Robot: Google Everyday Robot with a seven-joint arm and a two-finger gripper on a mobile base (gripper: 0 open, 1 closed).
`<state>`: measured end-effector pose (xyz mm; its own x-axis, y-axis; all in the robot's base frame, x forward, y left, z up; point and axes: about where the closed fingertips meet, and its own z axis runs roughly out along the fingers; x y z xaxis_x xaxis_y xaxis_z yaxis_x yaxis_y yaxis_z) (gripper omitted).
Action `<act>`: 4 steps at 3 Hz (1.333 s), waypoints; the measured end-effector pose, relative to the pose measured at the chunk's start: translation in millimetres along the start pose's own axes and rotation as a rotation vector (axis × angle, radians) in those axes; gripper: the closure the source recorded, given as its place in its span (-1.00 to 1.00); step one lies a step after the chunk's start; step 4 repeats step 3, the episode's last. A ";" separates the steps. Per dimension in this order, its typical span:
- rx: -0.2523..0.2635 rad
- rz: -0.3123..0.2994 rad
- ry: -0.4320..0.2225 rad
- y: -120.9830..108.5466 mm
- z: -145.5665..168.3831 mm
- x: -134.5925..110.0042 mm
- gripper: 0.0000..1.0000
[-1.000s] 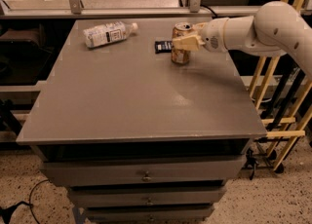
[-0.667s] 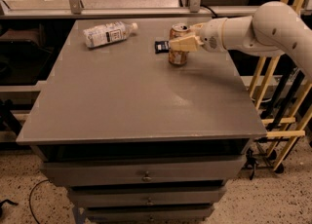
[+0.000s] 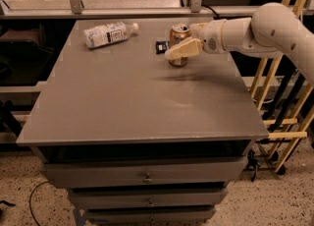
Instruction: Move orange can near rxbar blueberry
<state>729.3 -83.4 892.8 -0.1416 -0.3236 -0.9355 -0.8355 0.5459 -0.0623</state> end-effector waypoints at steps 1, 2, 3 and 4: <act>0.036 -0.026 0.035 -3.8 -17.0 0.8 -1.00; 0.129 -0.031 0.056 -6.5 -56.3 4.5 -1.00; 0.242 0.008 0.081 -4.9 -100.0 21.2 -1.00; 0.242 0.008 0.081 -4.9 -100.0 21.2 -1.00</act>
Offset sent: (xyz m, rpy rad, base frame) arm -0.0569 -0.1103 0.0208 -0.1293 -0.0533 -0.2667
